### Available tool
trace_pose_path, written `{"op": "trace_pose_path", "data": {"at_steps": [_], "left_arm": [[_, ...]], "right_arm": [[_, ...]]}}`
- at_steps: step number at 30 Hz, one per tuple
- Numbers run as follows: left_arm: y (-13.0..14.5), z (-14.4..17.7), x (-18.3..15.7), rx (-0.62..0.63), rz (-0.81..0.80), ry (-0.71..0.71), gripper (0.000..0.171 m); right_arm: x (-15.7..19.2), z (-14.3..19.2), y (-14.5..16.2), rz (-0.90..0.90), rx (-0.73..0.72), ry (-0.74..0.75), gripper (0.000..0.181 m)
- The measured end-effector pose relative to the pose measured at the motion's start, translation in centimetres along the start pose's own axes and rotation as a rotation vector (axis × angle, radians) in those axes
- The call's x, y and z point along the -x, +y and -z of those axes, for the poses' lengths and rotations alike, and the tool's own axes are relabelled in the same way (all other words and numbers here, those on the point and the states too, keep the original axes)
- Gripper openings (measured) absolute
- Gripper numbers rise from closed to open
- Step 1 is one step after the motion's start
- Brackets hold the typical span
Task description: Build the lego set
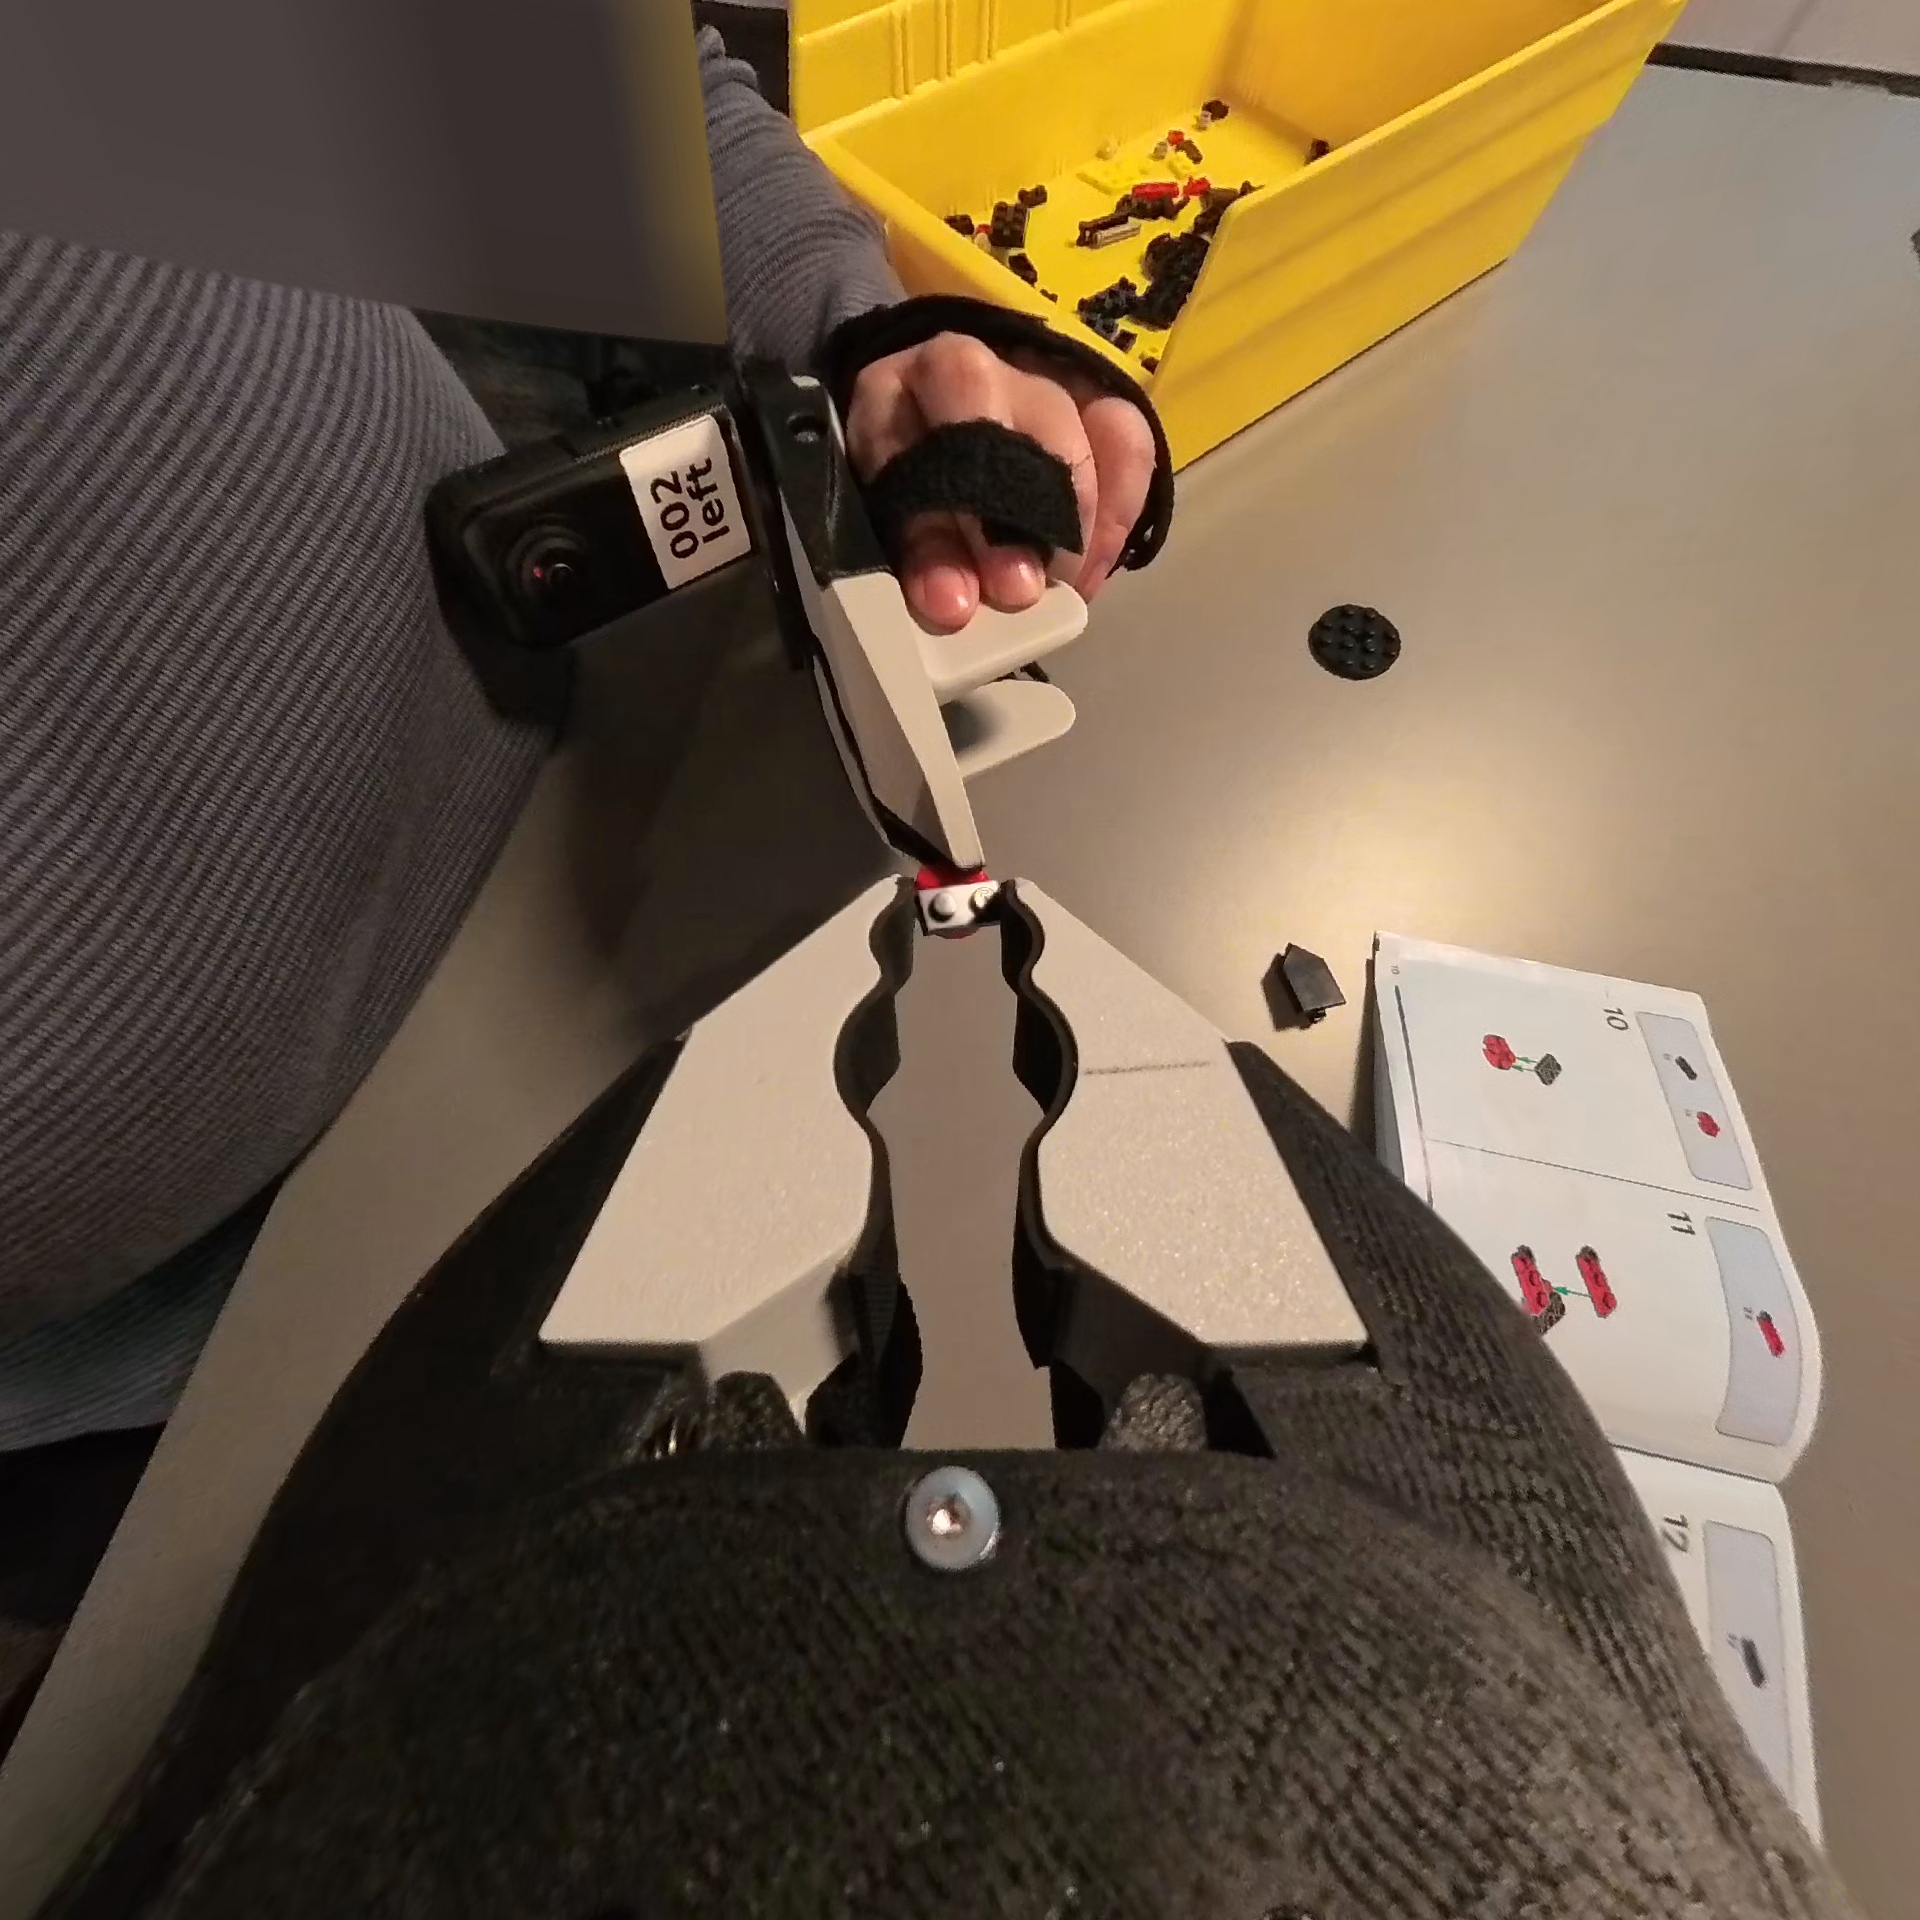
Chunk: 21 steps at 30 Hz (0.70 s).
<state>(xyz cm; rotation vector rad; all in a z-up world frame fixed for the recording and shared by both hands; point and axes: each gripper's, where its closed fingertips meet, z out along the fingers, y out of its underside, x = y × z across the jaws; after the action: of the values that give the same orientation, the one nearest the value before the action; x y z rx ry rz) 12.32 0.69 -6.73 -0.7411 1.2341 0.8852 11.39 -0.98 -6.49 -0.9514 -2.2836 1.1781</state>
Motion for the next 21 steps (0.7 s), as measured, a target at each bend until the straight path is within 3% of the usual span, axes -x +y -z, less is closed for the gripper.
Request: {"op": "trace_pose_path", "data": {"at_steps": [12, 21], "left_arm": [[0.41, -0.17, -0.01, 0.02, 0.0, 0.0, 0.004], [0.56, -0.15, 0.05, 0.027, 0.0, -0.005, 0.004]], "right_arm": [[-0.31, -0.19, -0.13, 0.076, 0.041, 0.085, 0.016], [-0.78, 0.1, -0.19, 0.102, 0.033, 0.14, 0.027]]}}
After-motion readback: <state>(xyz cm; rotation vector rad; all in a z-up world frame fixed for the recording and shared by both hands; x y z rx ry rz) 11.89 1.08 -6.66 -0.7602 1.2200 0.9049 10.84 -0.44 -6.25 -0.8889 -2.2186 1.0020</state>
